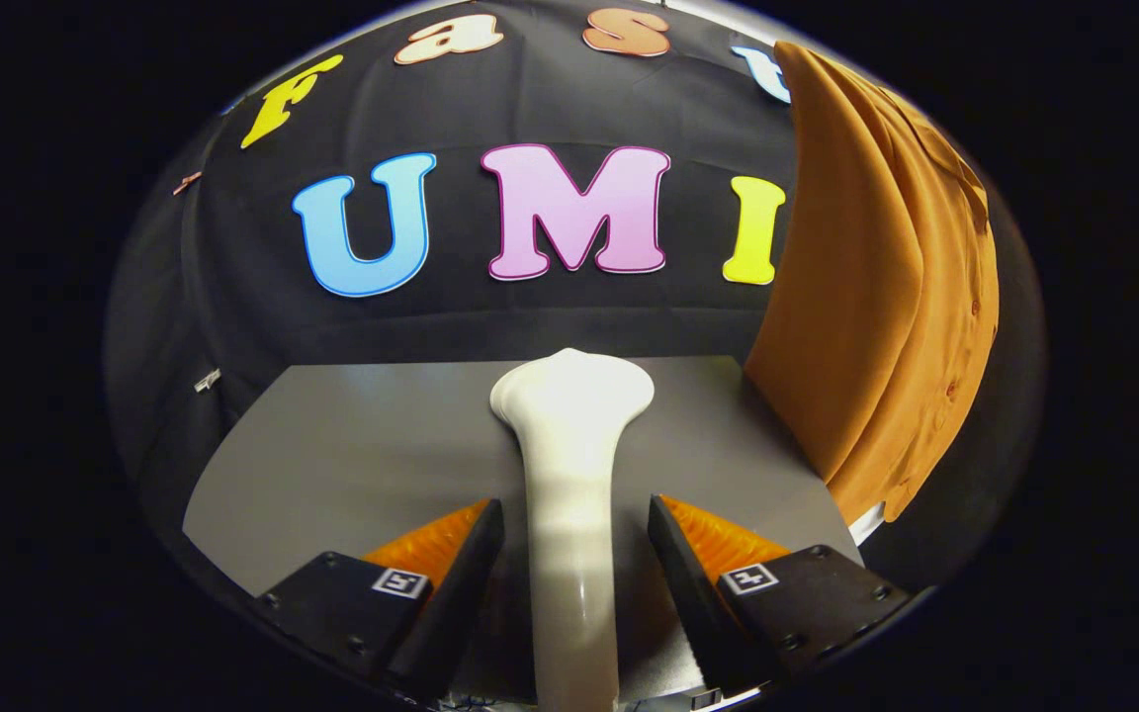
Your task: Iron the clothes twice with a garment steamer, once on the left side and once on the right side.
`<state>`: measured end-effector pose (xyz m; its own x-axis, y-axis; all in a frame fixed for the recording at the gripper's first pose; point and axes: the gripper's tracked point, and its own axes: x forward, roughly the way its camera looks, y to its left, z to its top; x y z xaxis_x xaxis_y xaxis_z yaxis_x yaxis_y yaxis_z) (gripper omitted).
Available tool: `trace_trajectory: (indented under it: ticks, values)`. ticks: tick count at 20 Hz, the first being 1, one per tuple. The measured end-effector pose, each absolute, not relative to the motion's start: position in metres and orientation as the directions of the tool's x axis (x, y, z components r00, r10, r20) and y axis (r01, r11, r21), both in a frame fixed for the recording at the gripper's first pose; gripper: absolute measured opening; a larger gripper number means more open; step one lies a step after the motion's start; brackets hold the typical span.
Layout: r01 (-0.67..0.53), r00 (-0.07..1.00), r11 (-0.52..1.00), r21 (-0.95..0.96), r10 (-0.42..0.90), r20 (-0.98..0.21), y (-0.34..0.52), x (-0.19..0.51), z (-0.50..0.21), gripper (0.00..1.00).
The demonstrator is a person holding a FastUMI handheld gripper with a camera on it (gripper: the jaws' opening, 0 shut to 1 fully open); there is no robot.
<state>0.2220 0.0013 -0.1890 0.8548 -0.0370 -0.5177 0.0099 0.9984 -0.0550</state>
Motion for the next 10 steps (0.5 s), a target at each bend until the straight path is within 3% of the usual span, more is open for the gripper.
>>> trace_trajectory:
  ticks: [2, 3, 5, 9, 10]
  values:
    - [0.011, 0.848, 0.997, -0.074, -0.049, -0.527, 0.0016, 0.2234, -0.1908, 0.53]
    - [0.006, 0.841, 0.997, -0.076, -0.046, -0.539, 0.0052, 0.2171, -0.1920, 0.53]
    - [0.005, 0.847, 0.997, -0.079, -0.046, -0.529, 0.0014, 0.2199, -0.1928, 0.43]
    - [0.001, 0.858, 0.995, -0.100, -0.052, -0.511, 0.0034, 0.2213, -0.1883, 0.43]
    - [0.000, 0.858, 0.995, -0.101, -0.052, -0.510, 0.0033, 0.2226, -0.1905, 0.38]
